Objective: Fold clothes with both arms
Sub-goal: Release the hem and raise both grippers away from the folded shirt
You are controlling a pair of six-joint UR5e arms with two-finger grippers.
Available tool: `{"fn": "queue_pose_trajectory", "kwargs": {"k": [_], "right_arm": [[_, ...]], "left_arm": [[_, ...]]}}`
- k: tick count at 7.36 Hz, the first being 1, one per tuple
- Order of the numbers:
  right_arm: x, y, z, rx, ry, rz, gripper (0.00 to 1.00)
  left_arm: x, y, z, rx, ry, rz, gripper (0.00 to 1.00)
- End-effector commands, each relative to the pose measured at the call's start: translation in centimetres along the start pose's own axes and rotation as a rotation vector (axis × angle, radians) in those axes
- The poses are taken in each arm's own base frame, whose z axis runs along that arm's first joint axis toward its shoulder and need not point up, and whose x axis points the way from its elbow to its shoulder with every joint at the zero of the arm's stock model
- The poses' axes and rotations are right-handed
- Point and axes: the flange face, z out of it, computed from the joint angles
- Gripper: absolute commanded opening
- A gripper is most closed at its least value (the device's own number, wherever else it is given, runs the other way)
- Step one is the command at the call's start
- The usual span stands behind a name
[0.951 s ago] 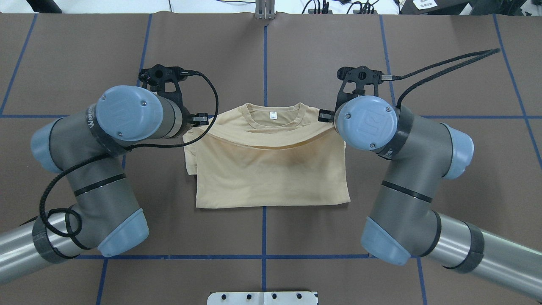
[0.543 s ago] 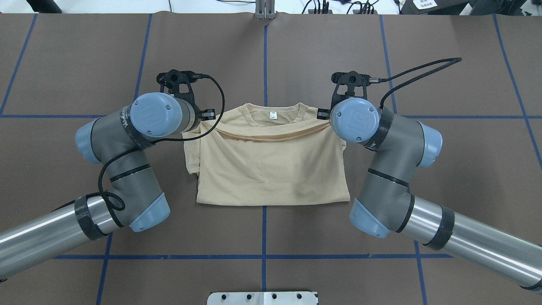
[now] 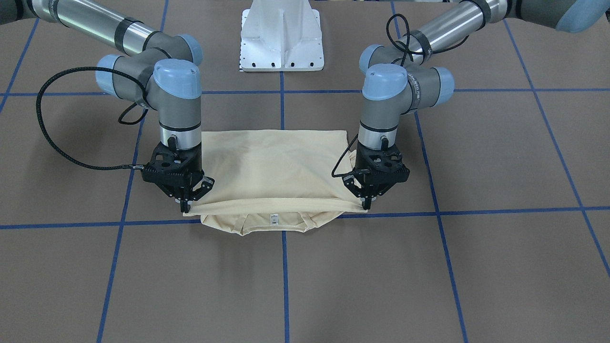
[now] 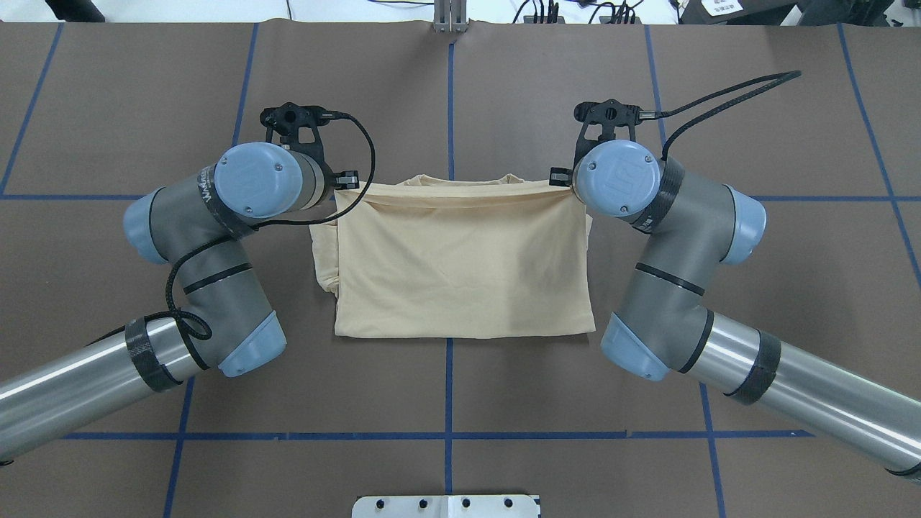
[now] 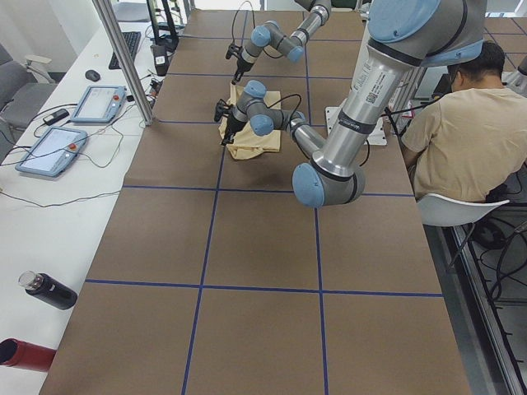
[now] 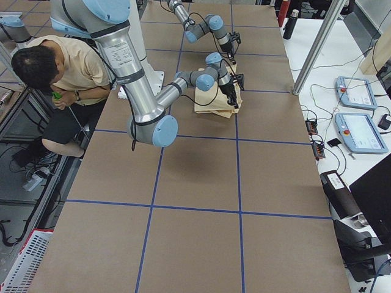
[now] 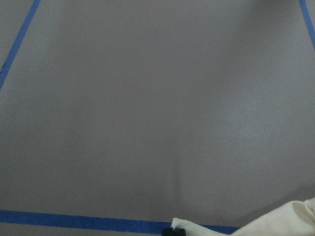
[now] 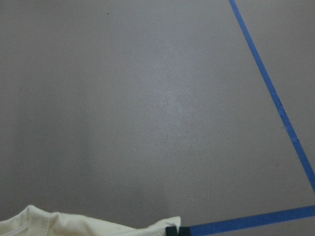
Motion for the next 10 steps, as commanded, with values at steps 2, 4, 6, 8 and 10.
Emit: {"fn": "queue_pose_trajectory", "kwargs": {"k": [2,4,6,8,10], "right_arm": [[0.4,-0.6,0.4,-0.002,0.009,0.004,1.00],[1.7,-3.1,-1.1,-0.104,-0.057,-0.044,1.00],[3.2,-3.6,-2.3,-0.107,-0.079,-0.087,1.00],[3.6,-3.5,-2.9,-0.102,-0.086,-0.086,1.00],[3.7,-3.4,-2.8,-0.101,-0.084,-0.088,1.00]], "left_arm": [[0.0,-0.3,-0.5,0.013,0.039,0.056,1.00],[-0.5,-0.4,-2.5,0.011,0.092,0.128,1.00],[-3.7,2.8,-6.4,-0.091,0.177,0.133,1.00],[-3.4,12.1,-7.9,-0.208,0.218,0.079,0.99],[-2.0,16.7,-7.5,-0.276,0.220,0.063,0.67]]}}
